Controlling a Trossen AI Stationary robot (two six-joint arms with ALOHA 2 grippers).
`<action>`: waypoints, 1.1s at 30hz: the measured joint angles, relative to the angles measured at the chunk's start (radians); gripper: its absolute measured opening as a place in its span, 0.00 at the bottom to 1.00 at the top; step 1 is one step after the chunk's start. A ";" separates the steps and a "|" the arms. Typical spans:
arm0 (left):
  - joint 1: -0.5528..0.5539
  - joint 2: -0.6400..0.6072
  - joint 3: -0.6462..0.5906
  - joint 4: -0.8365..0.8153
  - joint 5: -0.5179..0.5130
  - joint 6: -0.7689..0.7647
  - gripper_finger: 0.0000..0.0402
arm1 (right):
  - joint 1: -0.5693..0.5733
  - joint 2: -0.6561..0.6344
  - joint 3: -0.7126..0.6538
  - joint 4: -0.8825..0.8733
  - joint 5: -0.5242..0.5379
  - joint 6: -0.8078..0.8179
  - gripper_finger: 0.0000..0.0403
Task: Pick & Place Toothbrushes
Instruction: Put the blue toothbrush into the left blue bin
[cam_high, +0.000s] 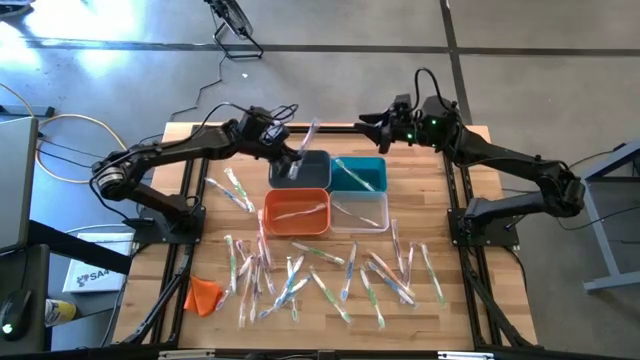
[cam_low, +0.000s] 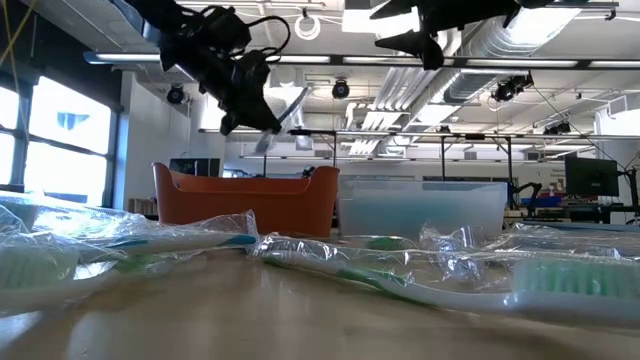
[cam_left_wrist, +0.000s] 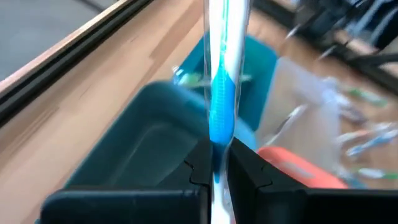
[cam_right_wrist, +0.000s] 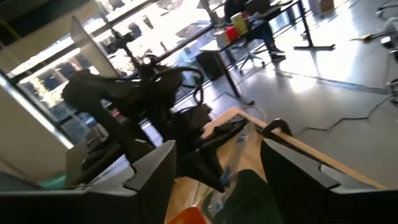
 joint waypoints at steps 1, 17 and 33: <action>0.000 0.000 0.013 -0.036 -0.023 0.011 0.04 | -0.001 0.000 0.000 0.000 0.018 0.000 0.56; -0.026 0.004 0.025 -0.153 -0.144 0.171 0.04 | -0.008 0.000 0.000 -0.001 0.056 0.005 0.56; -0.094 0.138 0.025 -0.131 -0.270 0.193 0.04 | -0.008 0.001 0.000 -0.024 0.054 0.009 0.56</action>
